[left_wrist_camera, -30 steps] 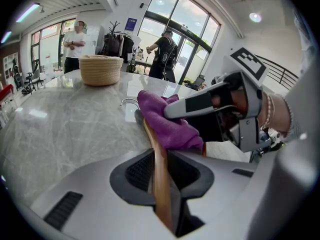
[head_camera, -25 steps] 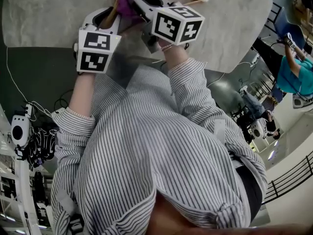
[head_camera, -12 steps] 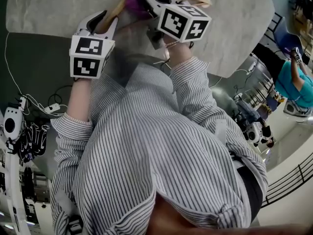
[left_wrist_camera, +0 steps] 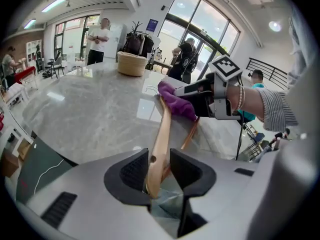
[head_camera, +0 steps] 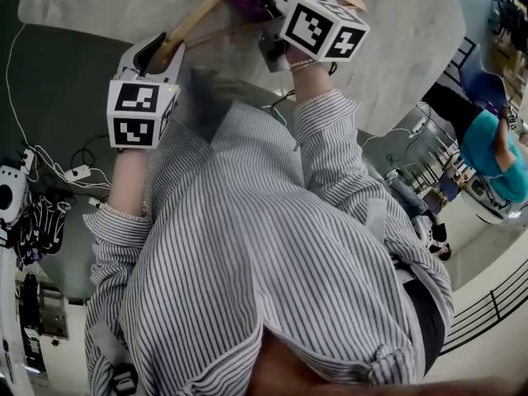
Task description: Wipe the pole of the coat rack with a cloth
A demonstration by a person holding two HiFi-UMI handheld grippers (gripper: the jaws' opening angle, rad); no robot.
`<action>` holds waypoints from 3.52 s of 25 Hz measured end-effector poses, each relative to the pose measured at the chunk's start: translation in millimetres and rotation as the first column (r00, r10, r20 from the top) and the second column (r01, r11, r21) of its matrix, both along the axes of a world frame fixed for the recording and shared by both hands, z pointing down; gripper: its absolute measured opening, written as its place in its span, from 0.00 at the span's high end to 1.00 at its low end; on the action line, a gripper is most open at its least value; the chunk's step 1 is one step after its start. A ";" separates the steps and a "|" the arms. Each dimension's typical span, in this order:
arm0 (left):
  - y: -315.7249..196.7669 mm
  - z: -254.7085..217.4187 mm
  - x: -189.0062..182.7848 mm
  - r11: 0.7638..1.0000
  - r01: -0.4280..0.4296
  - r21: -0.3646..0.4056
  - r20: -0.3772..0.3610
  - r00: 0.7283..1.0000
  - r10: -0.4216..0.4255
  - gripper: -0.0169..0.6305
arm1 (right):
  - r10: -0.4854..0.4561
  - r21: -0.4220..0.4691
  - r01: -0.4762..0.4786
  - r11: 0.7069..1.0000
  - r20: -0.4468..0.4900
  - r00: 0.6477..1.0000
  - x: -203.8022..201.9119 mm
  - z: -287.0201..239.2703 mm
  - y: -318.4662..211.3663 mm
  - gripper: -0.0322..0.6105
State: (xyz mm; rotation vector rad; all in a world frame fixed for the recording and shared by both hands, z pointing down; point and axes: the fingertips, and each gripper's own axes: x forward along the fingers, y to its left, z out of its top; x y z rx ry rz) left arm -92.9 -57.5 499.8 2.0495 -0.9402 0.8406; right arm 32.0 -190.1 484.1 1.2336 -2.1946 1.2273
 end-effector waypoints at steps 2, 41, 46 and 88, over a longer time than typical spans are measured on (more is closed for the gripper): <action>7.7 -1.2 -4.8 1.000 0.005 0.001 0.004 1.000 -0.005 0.78 | 0.000 0.004 0.000 1.000 -0.004 1.000 -0.3 -0.8 0.1 0.86; 22.3 5.2 -17.0 1.000 -0.020 0.017 0.044 0.999 0.019 0.77 | -0.115 -0.036 0.115 0.993 -0.011 0.993 -36.8 0.5 39.5 0.86; 21.3 3.9 -15.6 1.000 -0.019 0.019 0.045 0.999 0.019 0.77 | -0.144 -0.050 0.144 0.988 -0.004 0.990 -46.7 -0.1 52.1 0.86; 23.7 2.9 -16.9 0.999 -0.054 0.003 0.034 0.998 0.054 0.77 | -0.315 -0.096 0.326 0.940 0.119 0.942 -116.6 -6.6 124.8 0.86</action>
